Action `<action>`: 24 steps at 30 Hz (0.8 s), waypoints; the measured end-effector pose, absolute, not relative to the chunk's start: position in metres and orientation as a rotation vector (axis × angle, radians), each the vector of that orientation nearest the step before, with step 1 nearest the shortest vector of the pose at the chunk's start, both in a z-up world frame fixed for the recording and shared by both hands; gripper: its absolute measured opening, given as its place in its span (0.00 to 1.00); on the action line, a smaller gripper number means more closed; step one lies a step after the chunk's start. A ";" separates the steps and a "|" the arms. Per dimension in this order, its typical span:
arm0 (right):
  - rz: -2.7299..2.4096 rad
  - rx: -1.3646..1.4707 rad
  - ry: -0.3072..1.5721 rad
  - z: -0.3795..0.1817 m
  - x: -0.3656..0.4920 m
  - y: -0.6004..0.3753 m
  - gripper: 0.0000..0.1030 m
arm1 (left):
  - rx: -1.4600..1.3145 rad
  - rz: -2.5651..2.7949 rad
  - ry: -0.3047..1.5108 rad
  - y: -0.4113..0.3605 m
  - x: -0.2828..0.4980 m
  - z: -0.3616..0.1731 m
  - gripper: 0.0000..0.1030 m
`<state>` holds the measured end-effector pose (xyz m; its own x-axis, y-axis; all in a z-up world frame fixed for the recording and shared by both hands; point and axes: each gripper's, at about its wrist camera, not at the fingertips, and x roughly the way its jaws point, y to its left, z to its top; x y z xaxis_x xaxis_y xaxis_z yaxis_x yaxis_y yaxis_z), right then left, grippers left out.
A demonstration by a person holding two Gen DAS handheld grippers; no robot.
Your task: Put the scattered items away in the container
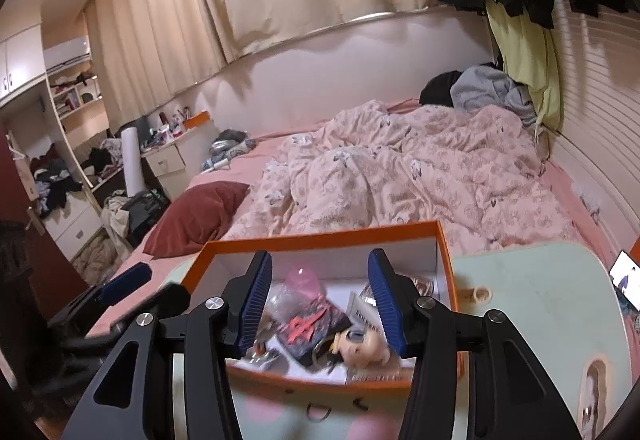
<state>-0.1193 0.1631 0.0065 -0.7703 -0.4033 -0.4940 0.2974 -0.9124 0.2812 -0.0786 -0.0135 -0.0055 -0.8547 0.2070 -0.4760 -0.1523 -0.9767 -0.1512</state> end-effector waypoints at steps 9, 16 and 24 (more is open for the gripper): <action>-2.638 0.826 -0.203 0.013 -0.072 0.163 0.53 | -1.064 2.650 -0.135 0.007 -0.048 -0.030 0.88; -2.711 0.955 -0.089 -0.014 -0.045 0.168 0.58 | -1.114 2.661 -0.252 0.000 -0.027 -0.052 0.88; -2.666 1.107 -0.079 -0.056 -0.048 0.163 0.58 | -1.233 2.677 -0.220 0.002 -0.038 -0.076 0.88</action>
<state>-0.0482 0.1629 -0.0557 -0.6788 -0.2523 -0.6897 0.2112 -0.9665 0.1458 -0.0381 0.0022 -0.0759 -0.6377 0.2296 -0.7353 -0.1064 -0.9716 -0.2111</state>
